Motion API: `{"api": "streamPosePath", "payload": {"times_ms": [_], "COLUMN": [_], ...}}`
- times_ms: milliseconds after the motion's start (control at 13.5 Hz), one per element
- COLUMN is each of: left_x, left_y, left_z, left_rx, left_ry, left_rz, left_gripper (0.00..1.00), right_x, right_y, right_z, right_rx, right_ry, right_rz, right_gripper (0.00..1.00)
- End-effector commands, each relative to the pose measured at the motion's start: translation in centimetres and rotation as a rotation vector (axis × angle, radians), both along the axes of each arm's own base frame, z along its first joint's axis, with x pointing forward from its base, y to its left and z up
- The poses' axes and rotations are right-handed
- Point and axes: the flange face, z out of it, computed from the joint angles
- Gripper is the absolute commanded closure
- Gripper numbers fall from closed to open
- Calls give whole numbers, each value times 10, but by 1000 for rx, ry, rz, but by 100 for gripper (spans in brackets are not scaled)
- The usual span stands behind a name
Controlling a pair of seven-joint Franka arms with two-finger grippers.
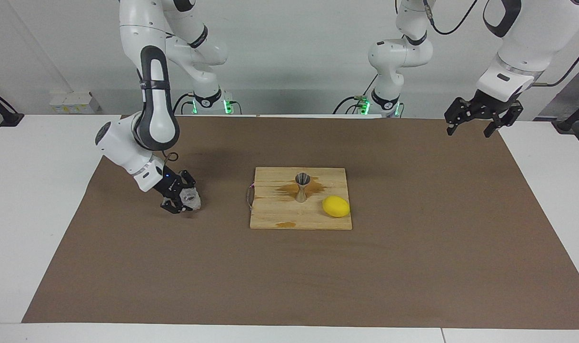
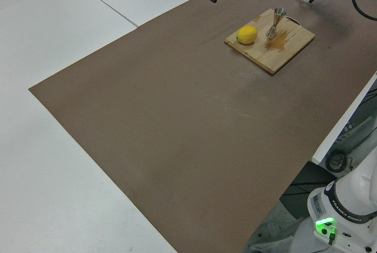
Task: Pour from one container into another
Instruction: 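Close the right gripper around the small white cup and lift it, then carry the white cup with the right gripper toward the metal cup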
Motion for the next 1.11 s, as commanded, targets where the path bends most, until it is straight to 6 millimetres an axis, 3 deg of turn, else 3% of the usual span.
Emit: {"api": "streamPosePath", "payload": {"times_ms": [0, 223, 817, 1040], "left_x": [-5, -6, -3, -4], "left_y": [1, 0, -1, 0], "left_z": [1, 0, 1, 2], "left_rx": [-10, -10, -14, -14], "left_ry": [-12, -7, -21, -19], "left_rz": [-13, -18, -13, -15], "left_gripper": [0, 0, 0, 0], "right_x": [2, 8, 23, 21], "right_y": [26, 46, 126, 155], "right_z": [19, 36, 85, 103], "right_rx": [24, 34, -83, -121], "right_ry": [8, 24, 70, 72], "right_rz": [-44, -85, -112, -113], "right_gripper": [62, 62, 62, 62]}}
